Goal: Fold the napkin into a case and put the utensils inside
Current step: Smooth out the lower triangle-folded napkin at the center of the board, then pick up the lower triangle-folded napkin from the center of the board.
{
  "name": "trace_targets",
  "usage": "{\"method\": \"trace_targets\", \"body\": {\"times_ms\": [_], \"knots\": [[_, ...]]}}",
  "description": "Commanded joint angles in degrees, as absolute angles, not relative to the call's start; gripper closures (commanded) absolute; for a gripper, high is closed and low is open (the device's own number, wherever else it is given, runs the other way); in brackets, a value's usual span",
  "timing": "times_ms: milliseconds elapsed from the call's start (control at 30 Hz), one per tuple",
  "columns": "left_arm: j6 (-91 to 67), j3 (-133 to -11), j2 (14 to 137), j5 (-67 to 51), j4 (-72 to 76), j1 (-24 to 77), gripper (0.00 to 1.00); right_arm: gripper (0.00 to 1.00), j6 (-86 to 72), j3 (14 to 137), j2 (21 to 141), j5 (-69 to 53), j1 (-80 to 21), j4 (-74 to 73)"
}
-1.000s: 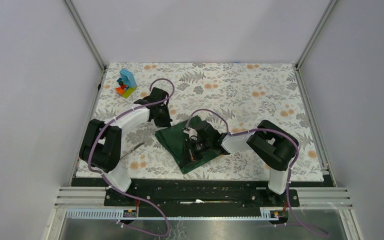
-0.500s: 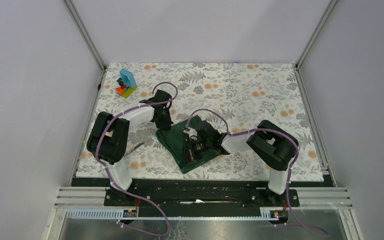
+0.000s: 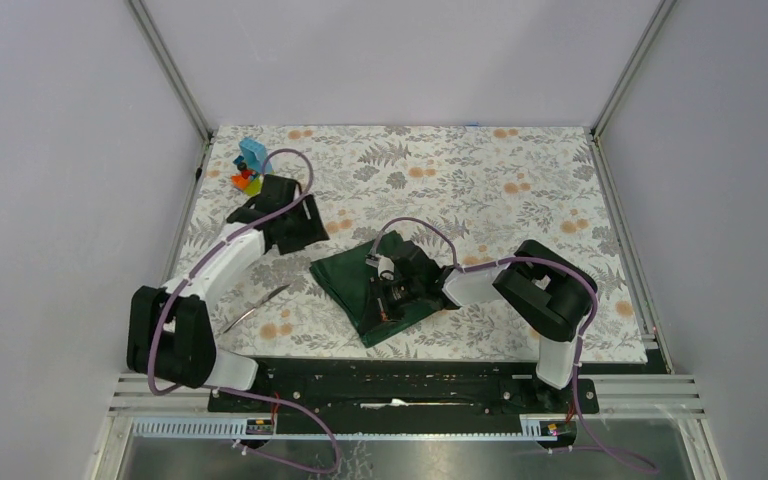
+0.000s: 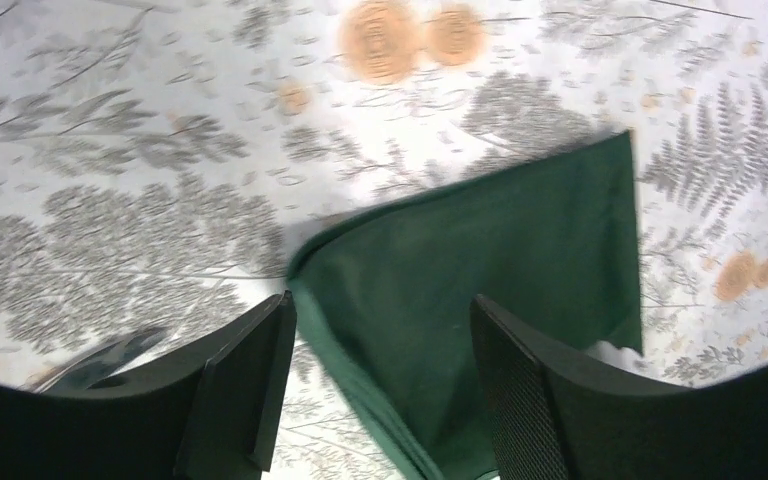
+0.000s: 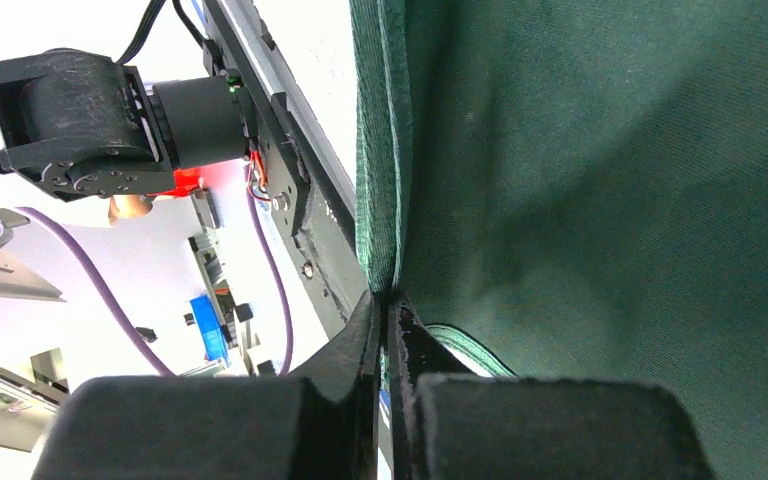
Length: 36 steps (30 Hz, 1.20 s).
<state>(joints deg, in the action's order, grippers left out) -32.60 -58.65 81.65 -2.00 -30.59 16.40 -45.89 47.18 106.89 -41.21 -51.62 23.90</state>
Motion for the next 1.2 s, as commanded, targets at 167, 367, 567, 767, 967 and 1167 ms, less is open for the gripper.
{"method": "trace_targets", "body": {"times_ms": [167, 367, 567, 767, 967, 1167], "knots": [[-31.1, -48.6, 80.8, -12.8, -25.5, 5.8, 0.35, 1.00, -45.9, 47.1, 105.3, -42.3, -52.1, 26.3], [-32.9, -45.0, 83.4, -18.4, -19.5, 5.3, 0.40, 1.00, -46.1, 46.7, 105.0, -42.2, -52.1, 26.8], [-34.2, -45.0, 86.1, -18.4, -17.3, 6.4, 0.58, 1.00, -46.4, 46.4, 104.9, -42.3, -52.1, 27.3], [-34.4, -45.3, 87.6, -16.3, -16.9, 7.4, 0.69, 1.00, -46.4, 46.2, 104.5, -42.3, -52.1, 27.4], [-34.5, -48.4, 85.2, -11.4, -20.1, 9.8, 0.87, 1.00, -47.4, 44.9, 104.2, -44.3, -52.1, 30.2], [-37.2, -56.3, 86.6, -5.1, -26.7, 15.0, 1.00, 1.00, -52.6, 40.8, 106.1, -48.3, -51.4, 41.0]]}}
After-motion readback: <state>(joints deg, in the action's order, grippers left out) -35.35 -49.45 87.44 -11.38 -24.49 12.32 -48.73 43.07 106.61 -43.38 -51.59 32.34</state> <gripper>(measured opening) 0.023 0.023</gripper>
